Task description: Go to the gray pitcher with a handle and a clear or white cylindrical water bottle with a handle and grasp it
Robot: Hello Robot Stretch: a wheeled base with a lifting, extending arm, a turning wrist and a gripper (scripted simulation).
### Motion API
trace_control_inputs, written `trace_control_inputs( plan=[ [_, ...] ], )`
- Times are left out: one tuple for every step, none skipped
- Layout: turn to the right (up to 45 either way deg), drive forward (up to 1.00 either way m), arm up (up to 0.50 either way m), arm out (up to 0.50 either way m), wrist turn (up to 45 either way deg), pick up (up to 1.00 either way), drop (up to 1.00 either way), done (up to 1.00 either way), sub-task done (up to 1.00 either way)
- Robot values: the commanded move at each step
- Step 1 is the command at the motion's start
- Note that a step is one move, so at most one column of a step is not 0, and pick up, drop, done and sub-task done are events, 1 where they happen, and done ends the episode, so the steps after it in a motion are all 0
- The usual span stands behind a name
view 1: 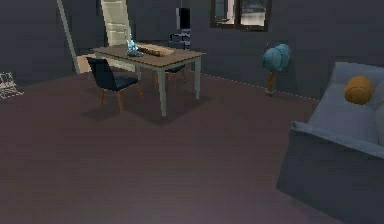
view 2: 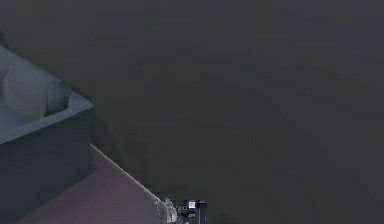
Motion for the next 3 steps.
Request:
trace_control_inputs(
  plan=[
    [0.0, 0.00, 0.00, 0.00, 45.0, 0.00, 0.00, 0.00, 0.00],
    [0.0, 0.00, 0.00, 0.00, 45.0, 0.00, 0.00, 0.00, 0.00],
    [0.0, 0.00, 0.00, 0.00, 15.0, 0.00, 0.00, 0.00, 0.00]
  ],
)
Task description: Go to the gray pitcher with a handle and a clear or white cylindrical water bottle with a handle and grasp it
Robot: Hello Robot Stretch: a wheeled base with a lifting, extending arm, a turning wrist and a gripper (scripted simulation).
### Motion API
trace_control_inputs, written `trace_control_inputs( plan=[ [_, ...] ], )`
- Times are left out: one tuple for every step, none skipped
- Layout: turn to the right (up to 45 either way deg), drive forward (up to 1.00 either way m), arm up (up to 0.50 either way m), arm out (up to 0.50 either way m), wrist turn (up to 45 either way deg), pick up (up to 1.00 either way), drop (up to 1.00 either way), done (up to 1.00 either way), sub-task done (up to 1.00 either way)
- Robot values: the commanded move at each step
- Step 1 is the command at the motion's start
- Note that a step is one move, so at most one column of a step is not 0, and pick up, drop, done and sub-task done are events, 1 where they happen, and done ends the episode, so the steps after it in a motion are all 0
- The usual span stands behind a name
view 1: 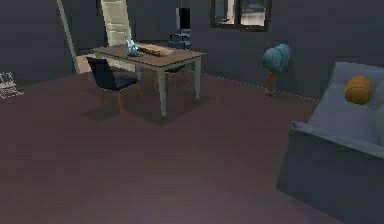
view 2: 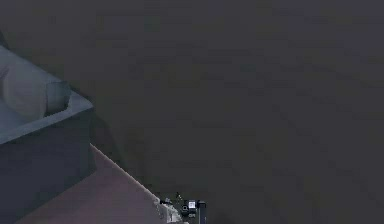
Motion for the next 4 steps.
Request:
trace_control_inputs(
  plan=[
    [0.0, 0.00, -0.30, 0.00, 0.0, 0.00, 0.00, 0.00, 0.00],
    [0.0, 0.00, 0.00, 0.00, 0.0, 1.00, 0.00, 0.00, 0.00],
    [0.0, 0.00, 0.10, 0.00, 0.0, 0.00, 0.00, 0.00, 0.00],
    [0.0, 0.00, 0.00, 0.00, 0.0, 0.00, 0.00, 1.00, 0.00]
  ],
)
